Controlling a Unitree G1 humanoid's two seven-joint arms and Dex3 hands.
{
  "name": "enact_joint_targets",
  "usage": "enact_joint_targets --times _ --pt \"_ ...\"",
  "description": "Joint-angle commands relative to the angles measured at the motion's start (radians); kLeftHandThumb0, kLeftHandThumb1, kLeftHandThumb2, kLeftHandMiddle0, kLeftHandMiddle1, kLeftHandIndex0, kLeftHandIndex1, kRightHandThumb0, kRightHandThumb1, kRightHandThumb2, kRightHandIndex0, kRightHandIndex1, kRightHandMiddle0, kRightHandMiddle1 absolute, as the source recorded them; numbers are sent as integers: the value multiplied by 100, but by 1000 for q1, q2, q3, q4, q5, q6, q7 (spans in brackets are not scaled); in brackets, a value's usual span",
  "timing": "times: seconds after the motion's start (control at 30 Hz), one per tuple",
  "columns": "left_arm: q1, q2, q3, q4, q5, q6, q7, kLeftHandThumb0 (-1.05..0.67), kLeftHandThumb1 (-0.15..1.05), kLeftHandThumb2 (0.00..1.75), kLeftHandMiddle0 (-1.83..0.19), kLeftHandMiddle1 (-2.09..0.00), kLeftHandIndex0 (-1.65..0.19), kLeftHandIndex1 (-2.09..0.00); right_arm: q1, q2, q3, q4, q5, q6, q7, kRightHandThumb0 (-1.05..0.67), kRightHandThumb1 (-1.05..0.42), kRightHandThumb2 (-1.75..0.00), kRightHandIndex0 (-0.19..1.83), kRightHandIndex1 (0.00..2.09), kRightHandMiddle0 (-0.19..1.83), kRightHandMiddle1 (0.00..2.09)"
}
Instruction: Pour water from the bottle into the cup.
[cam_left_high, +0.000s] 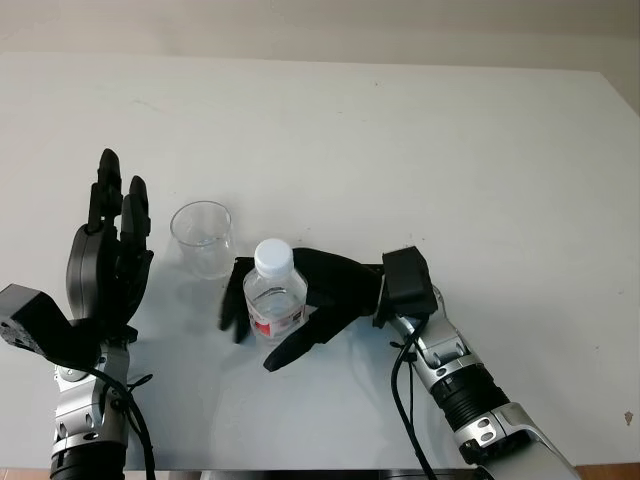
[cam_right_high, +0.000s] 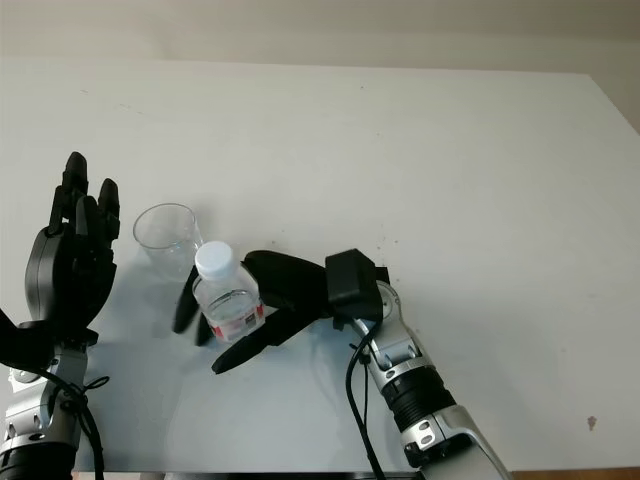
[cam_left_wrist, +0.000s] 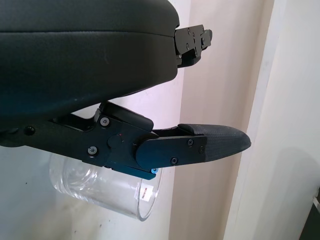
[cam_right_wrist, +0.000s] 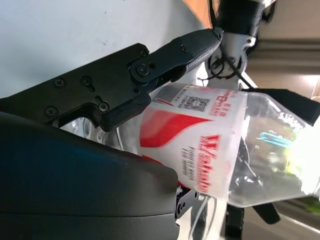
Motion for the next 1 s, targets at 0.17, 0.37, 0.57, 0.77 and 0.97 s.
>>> enact_joint_targets --times 0.17,0.37,0.57,0.77,0.97 --pt "10 -5 0 -15 8 -13 4 -77 105 47 12 -6 13 -6 51 -5 40 -29 -104 -115 -141 -58 -105 -21 164 209 139 209" --pt "17 1 1 -15 8 -11 1 -77 105 48 12 -5 13 -6 69 2 18 -25 -101 -127 -225 -49 -105 -42 172 209 129 209" --pt "25 1 5 -20 5 -3 5 -78 105 47 12 -5 13 -6 -22 5 -59 63 -90 -110 -344 -44 -105 -45 148 209 109 209" --pt "36 -7 3 -25 -2 3 4 -77 105 44 11 -6 12 -6 -210 -24 -117 182 -156 -90 -515 -43 -105 -49 159 209 113 209" --pt "38 -9 0 -37 -2 10 8 -76 105 45 13 -5 14 -5 -417 -66 -139 359 -220 -131 -636 -35 -105 -49 146 209 115 209"
